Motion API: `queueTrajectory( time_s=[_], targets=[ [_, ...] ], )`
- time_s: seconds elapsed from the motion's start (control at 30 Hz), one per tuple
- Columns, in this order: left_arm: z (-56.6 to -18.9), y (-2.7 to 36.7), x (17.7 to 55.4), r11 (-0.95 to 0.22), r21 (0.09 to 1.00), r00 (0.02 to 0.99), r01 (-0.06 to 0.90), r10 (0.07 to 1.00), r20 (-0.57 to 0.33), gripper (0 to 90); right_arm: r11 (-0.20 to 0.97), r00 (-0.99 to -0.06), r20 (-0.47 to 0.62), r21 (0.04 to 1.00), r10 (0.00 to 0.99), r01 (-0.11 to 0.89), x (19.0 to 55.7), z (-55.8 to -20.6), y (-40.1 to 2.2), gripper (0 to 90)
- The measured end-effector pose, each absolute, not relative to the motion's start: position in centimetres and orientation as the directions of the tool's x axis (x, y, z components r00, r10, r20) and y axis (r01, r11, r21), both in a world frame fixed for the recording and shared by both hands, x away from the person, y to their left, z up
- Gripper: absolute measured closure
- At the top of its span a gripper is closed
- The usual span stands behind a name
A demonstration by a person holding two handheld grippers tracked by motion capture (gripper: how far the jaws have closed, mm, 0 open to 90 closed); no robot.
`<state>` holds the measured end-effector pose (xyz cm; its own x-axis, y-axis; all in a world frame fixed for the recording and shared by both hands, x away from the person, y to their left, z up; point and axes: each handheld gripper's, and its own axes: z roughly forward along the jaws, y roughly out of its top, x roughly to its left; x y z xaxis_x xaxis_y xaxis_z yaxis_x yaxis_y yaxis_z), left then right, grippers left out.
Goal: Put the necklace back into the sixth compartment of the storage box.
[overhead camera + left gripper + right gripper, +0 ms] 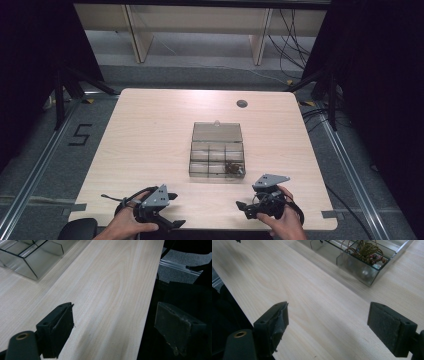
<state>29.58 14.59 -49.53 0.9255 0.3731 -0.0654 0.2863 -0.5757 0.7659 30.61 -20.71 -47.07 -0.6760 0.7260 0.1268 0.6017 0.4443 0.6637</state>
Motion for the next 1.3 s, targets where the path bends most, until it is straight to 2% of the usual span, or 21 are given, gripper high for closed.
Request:
queueTrajectory(
  time_s=[0.2,0.27,0.3,0.33,0.4,0.5,0.63,0.8,0.87,0.93,1.07,1.3],
  targets=[
    [-49.6,14.6,29.5,-0.565,0.765,0.917,0.310,0.390,-0.084,15.0,0.469,-0.697,0.123,0.656,0.706,0.591,30.1,-47.6,-20.6,18.3],
    [-49.6,14.6,29.7,-0.581,0.763,0.928,0.281,0.369,-0.061,15.0,0.461,-0.684,0.131,0.647,0.717,0.607,30.0,-47.6,-20.6,18.2],
    [-49.8,14.4,29.5,-0.561,0.763,0.916,0.320,0.387,-0.100,15.0,0.437,-0.670,0.147,0.654,0.728,0.617,29.8,-48.0,-20.4,18.3],
    [-49.7,14.5,29.4,-0.564,0.762,0.915,0.319,0.393,-0.092,15.0,0.461,-0.693,0.133,0.655,0.709,0.598,29.9,-48.1,-20.5,18.2],
    [-49.8,14.5,29.5,-0.563,0.763,0.917,0.318,0.386,-0.097,15.1,0.465,-0.689,0.132,0.647,0.712,0.604,29.8,-48.2,-20.5,18.3],
    [-49.5,14.6,29.7,-0.583,0.761,0.926,0.283,0.373,-0.058,15.0,0.464,-0.688,0.132,0.646,0.714,0.606,29.7,-48.4,-20.5,18.3],
    [-49.6,14.6,29.5,-0.571,0.760,0.916,0.310,0.393,-0.078,15.1,0.461,-0.680,0.135,0.639,0.721,0.615,29.4,-48.4,-20.6,18.2],
    [-49.5,14.6,29.6,-0.584,0.761,0.926,0.283,0.373,-0.058,15.1,0.465,-0.688,0.122,0.651,0.716,0.600,29.2,-48.9,-20.8,18.2],
    [-49.6,14.6,29.5,-0.546,0.774,0.913,0.322,0.396,-0.100,15.1,0.476,-0.691,0.115,0.645,0.713,0.598,29.1,-49.0,-20.9,18.2],
    [-49.4,14.8,29.7,-0.566,0.769,0.920,0.298,0.387,-0.071,15.1,0.458,-0.671,0.127,0.637,0.730,0.620,28.8,-48.8,-20.9,18.3],
    [-49.6,14.6,29.5,-0.554,0.768,0.915,0.320,0.391,-0.099,15.1,0.462,-0.677,0.120,0.645,0.726,0.610,28.7,-49.0,-21.0,18.3],
    [-49.5,14.6,29.5,-0.551,0.770,0.913,0.321,0.397,-0.096,15.1,0.449,-0.666,0.132,0.642,0.734,0.622,28.3,-48.9,-21.1,18.3]
  ],
)
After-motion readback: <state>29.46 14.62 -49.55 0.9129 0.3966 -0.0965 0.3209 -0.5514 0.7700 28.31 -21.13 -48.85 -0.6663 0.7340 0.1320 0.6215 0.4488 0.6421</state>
